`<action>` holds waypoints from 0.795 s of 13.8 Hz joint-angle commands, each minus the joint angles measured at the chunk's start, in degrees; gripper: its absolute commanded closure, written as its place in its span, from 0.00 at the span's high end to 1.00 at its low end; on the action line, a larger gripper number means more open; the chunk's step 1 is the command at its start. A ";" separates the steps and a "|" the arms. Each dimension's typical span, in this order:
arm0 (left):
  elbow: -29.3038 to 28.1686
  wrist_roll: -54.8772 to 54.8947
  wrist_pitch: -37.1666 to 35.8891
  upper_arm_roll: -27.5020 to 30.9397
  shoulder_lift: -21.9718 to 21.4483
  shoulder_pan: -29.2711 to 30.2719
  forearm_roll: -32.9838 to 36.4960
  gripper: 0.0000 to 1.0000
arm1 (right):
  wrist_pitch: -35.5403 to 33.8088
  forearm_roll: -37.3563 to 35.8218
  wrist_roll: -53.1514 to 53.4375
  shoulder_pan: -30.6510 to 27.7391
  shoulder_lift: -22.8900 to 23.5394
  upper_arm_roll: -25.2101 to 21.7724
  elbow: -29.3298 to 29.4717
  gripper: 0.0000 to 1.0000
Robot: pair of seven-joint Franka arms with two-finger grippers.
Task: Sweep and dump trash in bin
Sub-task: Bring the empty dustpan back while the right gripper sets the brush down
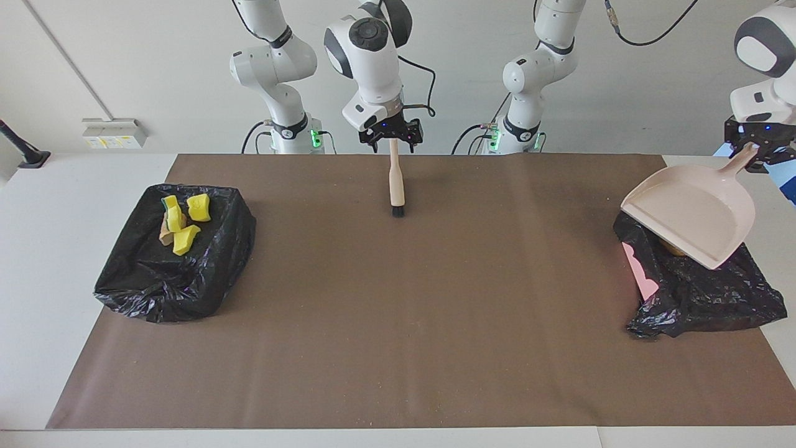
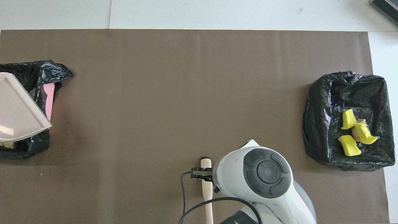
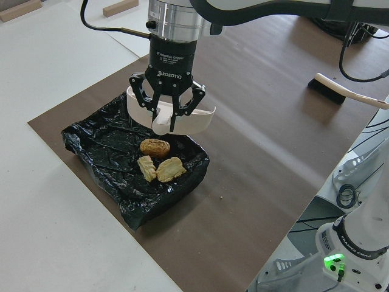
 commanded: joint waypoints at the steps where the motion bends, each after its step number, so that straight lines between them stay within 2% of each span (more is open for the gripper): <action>1: -8.68 -13.40 3.70 0.89 -3.88 -5.62 -3.08 0.00 | -3.13 -1.36 -4.32 -5.34 -2.12 0.21 2.94 1.00; 4: -12.55 -27.63 8.00 0.89 -3.27 -12.03 -7.21 0.00 | -8.04 -2.24 -10.03 -10.79 -2.56 -0.67 7.15 1.00; 7: -15.72 -42.31 13.37 0.89 -2.13 -19.59 -9.67 0.00 | -10.43 -6.53 -15.65 -15.98 -2.47 -0.85 10.41 1.00; 9: -15.72 -53.90 14.43 0.98 0.41 -27.04 -10.12 0.00 | -11.31 -7.77 -19.26 -18.79 -2.47 -0.85 11.82 1.00; 11: -15.64 -66.82 18.90 0.89 3.57 -32.77 -10.21 0.00 | -11.75 -7.87 -22.77 -21.69 -2.47 -0.85 12.88 1.00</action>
